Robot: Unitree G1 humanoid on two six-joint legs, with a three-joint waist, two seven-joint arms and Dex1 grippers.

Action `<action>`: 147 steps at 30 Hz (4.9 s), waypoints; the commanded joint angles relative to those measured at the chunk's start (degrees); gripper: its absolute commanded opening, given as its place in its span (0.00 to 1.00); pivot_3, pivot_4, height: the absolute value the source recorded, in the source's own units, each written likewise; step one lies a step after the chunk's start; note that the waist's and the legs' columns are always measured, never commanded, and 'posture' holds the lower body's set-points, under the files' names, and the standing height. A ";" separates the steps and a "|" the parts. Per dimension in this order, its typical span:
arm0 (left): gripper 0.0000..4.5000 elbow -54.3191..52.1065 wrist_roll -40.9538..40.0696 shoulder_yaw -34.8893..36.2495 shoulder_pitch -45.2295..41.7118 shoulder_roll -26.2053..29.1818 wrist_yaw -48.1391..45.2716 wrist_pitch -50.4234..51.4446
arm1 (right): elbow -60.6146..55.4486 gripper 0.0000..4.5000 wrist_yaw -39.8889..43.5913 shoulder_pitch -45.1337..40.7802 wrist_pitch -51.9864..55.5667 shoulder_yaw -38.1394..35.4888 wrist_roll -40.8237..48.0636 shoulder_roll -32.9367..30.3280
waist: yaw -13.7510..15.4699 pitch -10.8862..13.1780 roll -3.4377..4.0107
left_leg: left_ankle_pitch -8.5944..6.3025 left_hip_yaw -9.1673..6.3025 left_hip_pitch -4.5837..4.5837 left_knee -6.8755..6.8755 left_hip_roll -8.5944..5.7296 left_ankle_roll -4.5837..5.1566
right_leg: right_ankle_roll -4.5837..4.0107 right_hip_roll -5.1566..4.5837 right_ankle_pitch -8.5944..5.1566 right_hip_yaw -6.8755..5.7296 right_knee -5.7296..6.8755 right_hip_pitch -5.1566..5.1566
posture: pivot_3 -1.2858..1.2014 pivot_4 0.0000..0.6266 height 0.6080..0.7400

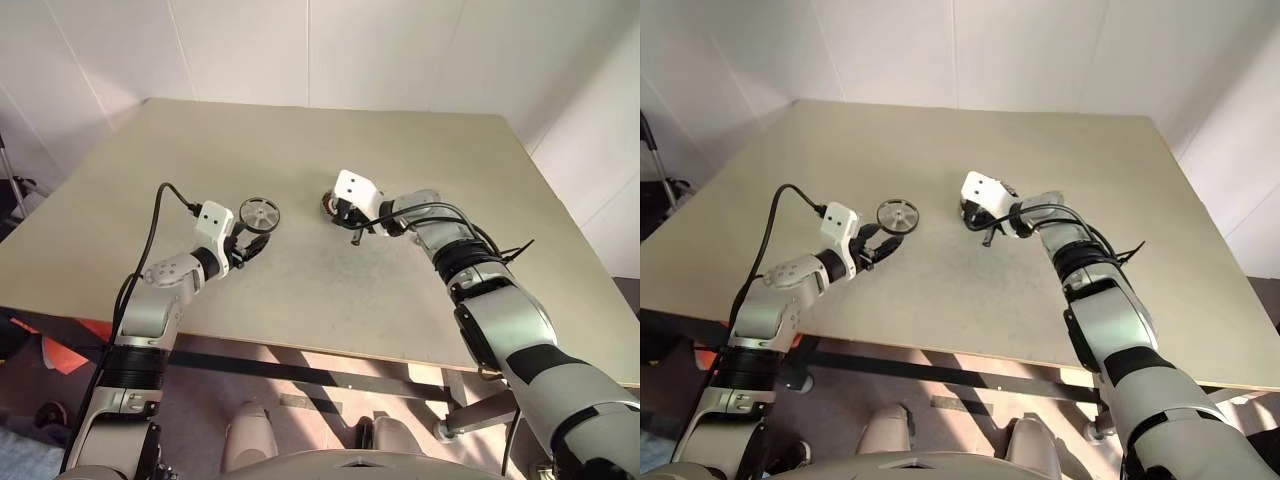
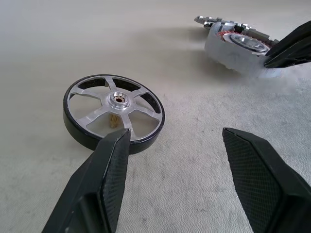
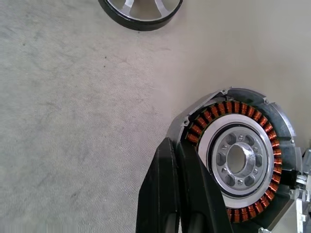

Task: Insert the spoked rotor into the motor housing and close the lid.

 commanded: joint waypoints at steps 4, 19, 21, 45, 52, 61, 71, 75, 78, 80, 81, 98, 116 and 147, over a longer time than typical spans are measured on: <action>0.71 -0.34 0.01 0.08 -1.11 -0.19 0.15 -0.66 | -28.28 0.00 5.20 7.93 12.25 -2.61 4.78 -6.77 | 0.48 0.00 -0.01 | 0.00 0.00 0.03 -0.02 0.00 0.00 | 0.01 0.01 0.00 0.02 -0.01 0.01 | 0.52 0.00 1.00; 0.71 2.12 0.19 -0.14 -2.70 -0.22 -0.46 -1.23 | -52.66 0.00 3.73 26.62 27.86 0.82 6.80 -11.09 | 0.46 0.00 -0.01 | 0.02 0.00 0.15 -0.04 -0.02 -0.04 | 0.03 0.01 0.00 0.11 0.01 0.06 | 0.52 0.00 1.00; 0.71 2.34 0.18 -0.18 -2.91 -0.18 -0.51 -1.28 | -51.43 0.00 2.70 26.87 28.33 1.54 6.57 -10.38 | 0.42 0.00 -0.01 | 0.02 0.01 0.17 -0.04 -0.02 -0.04 | 0.03 0.01 0.00 0.13 0.01 0.06 | 0.52 0.00 1.00; 0.71 4.37 -0.15 -0.30 -4.86 -0.25 -1.57 -1.59 | -33.34 0.44 -14.28 21.41 32.27 -13.93 11.37 -17.43 | 0.80 -0.06 -0.09 | 0.04 0.02 0.47 -0.06 -0.16 -0.08 | 0.05 -0.05 -0.01 0.23 0.00 0.34 | 0.52 0.00 1.00; 0.71 5.56 0.28 -0.84 -5.56 -0.35 -2.18 -1.88 | -32.02 0.44 -14.89 23.75 31.88 -14.86 12.81 -17.46 | 0.26 -0.06 -0.07 | 0.05 0.05 0.46 -0.14 -0.13 -0.09 | 0.05 0.02 -0.01 0.29 0.00 0.18 | 0.52 0.00 1.00; 0.71 5.69 0.46 -0.81 -5.62 -0.32 -2.17 -1.93 | -25.82 0.44 -15.91 22.53 29.82 -12.43 11.97 -14.34 | 0.45 -0.06 -0.07 | 0.05 0.06 0.46 -0.08 -0.15 -0.09 | 0.05 -0.01 -0.01 0.30 0.01 0.25 | 0.52 0.00 1.00; 0.71 5.29 0.53 -0.47 -5.19 0.23 -1.89 -1.83 | -19.07 0.44 -16.50 20.18 26.79 -11.24 11.20 -13.09 | 0.41 -0.07 -0.07 | 0.05 0.06 0.49 -0.07 -0.15 -0.08 | 0.04 -0.01 0.00 0.30 0.03 0.27 | 0.52 0.00 1.00; 0.71 5.48 0.52 -0.33 -5.24 0.36 -1.79 -1.95 | -18.37 0.44 -16.07 20.05 27.35 -11.31 11.56 -12.66 | 0.35 -0.07 -0.08 | 0.05 0.06 0.56 -0.06 -0.15 -0.08 | 0.04 -0.01 0.00 0.31 0.03 0.31 | 0.52 0.00 1.00; 0.71 5.56 0.55 -0.27 -5.22 0.44 -1.73 -2.01 | -17.67 0.30 -16.06 19.68 27.80 -11.68 11.88 -12.46 | 0.31 -0.07 -0.08 | 0.05 0.06 0.58 -0.06 -0.15 -0.08 | 0.05 0.00 0.00 0.31 0.04 0.32 | 0.52 0.00 1.00; 0.71 5.58 0.65 -0.29 -5.25 0.50 -1.65 -2.04 | -17.39 0.16 -16.25 19.28 27.76 -11.85 11.75 -12.52 | 0.31 -0.07 -0.09 | 0.05 0.06 0.59 -0.06 -0.15 -0.08 | 0.04 0.00 0.00 0.31 0.04 0.33 | 0.52 0.00 1.00; 0.71 5.54 0.68 -0.28 -5.29 0.55 -1.64 -2.05 | -17.49 0.14 -16.21 19.00 27.93 -12.04 11.87 -12.56 | 0.32 -0.07 -0.08 | 0.05 0.06 0.58 -0.06 -0.15 -0.08 | 0.04 0.00 0.00 0.32 0.04 0.33 | 0.52 0.00 1.00; 0.71 5.42 0.92 -0.82 -5.10 0.28 -1.74 -2.07 | -53.03 0.14 -8.20 26.00 39.58 -11.05 21.63 -13.76 | 0.61 -0.04 -0.04 | 0.03 0.06 0.44 -0.22 -0.13 -0.05 | 0.07 0.02 -0.02 0.29 -0.12 0.21 | 0.52 0.00 1.00; 0.71 5.16 1.06 -0.43 -4.76 0.38 -1.57 -2.00 | -49.37 0.14 -10.69 25.85 40.20 -5.45 20.95 -11.09 | 0.57 -0.04 -0.04 | 0.04 0.06 0.49 -0.25 -0.14 -0.08 | 0.09 0.01 -0.03 0.31 -0.12 0.24 | 0.52 0.00 1.00; 0.71 4.92 1.11 -0.50 -4.10 0.18 -1.19 -2.06 | -48.72 0.60 -11.33 24.82 37.82 -4.20 20.37 -10.73 | 0.57 -0.04 -0.04 | 0.04 0.06 0.48 -0.25 -0.15 -0.09 | 0.09 0.01 -0.03 0.31 -0.12 0.24 | 0.52 0.00 1.00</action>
